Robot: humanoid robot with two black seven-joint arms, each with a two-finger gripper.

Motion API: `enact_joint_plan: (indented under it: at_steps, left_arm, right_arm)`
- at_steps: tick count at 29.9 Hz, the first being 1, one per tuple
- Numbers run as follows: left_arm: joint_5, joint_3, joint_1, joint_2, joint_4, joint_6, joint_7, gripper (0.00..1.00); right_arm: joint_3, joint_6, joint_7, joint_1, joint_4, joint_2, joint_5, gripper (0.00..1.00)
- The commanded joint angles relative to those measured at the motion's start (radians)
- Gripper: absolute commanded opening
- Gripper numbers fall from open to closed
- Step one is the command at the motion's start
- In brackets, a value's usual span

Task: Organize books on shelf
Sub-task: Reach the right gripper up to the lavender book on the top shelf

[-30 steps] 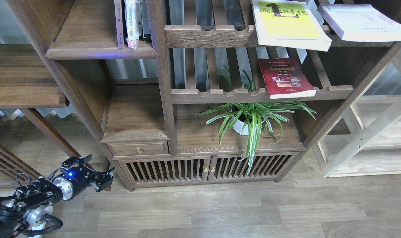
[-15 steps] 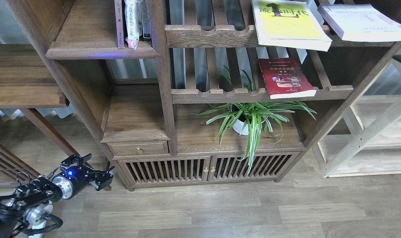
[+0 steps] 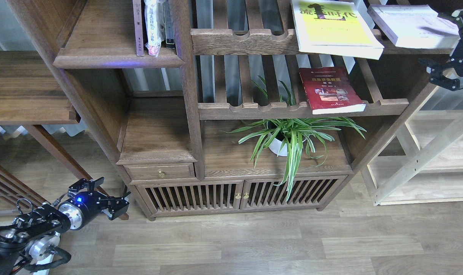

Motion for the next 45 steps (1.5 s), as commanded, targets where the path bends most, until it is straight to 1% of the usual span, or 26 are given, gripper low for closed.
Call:
enact_joint_plan:
  at_steps: [1,4,6,9,12,14,20,21,22,24,34,39,45]
  left_arm:
    - [-0.001,-0.001,0.001,0.0,0.002,0.0,-0.001,1.0]
    - [-0.001,-0.001,0.001,0.0,0.002,0.0,-0.001,1.0]
    - [0.0,0.001,0.002,0.002,0.002,0.0,-0.001,1.0]
    - [0.0,-0.001,0.002,0.003,0.002,0.001,-0.001,1.0]
    - [0.0,0.001,0.002,0.003,0.002,0.001,-0.001,1.0]
    - [0.0,-0.001,0.002,0.005,0.002,0.001,-0.001,1.0]
    - [0.0,-0.001,0.007,0.002,0.017,0.003,-0.001,1.0]
    - [-0.001,-0.001,0.008,0.0,0.022,0.001,-0.001,1.0]
    - [0.0,-0.001,0.01,0.0,0.024,0.003,-0.001,1.0]
    - [-0.001,-0.001,0.01,-0.001,0.027,0.001,-0.001,1.0]
    - [-0.001,-0.001,0.011,0.002,0.028,0.001,-0.004,1.0]
    - [0.0,0.001,0.011,0.0,0.028,0.001,-0.004,1.0]
    - [0.0,-0.001,0.01,0.0,0.03,0.001,-0.004,1.0]
  right_arm:
    - [-0.005,0.001,0.001,0.007,-0.016,0.023,-0.01,0.94]
    - [-0.008,0.001,0.004,0.007,-0.023,0.025,-0.034,0.81]
    - [-0.014,0.001,0.004,0.007,-0.026,0.022,-0.046,0.7]
    - [-0.018,0.003,0.001,0.008,-0.031,0.019,-0.042,0.66]
    - [-0.018,0.003,0.004,0.008,-0.042,0.017,-0.033,0.65]
    - [-0.018,0.003,0.01,0.008,-0.048,0.017,-0.033,0.59]
    - [-0.02,0.003,0.045,0.01,-0.063,0.013,-0.034,0.23]
    - [-0.02,0.003,0.045,0.01,-0.063,0.011,-0.036,0.14]
    - [-0.018,0.004,0.045,0.01,-0.063,0.011,-0.031,0.01]
    - [-0.018,0.006,0.045,0.01,-0.063,0.003,-0.023,0.0]
    - [-0.002,0.008,0.045,0.019,-0.02,-0.066,0.041,0.0]
    - [0.037,0.011,0.045,0.022,0.024,-0.098,0.079,0.0]
    - [0.049,0.04,0.045,0.022,0.079,-0.135,0.11,0.01]
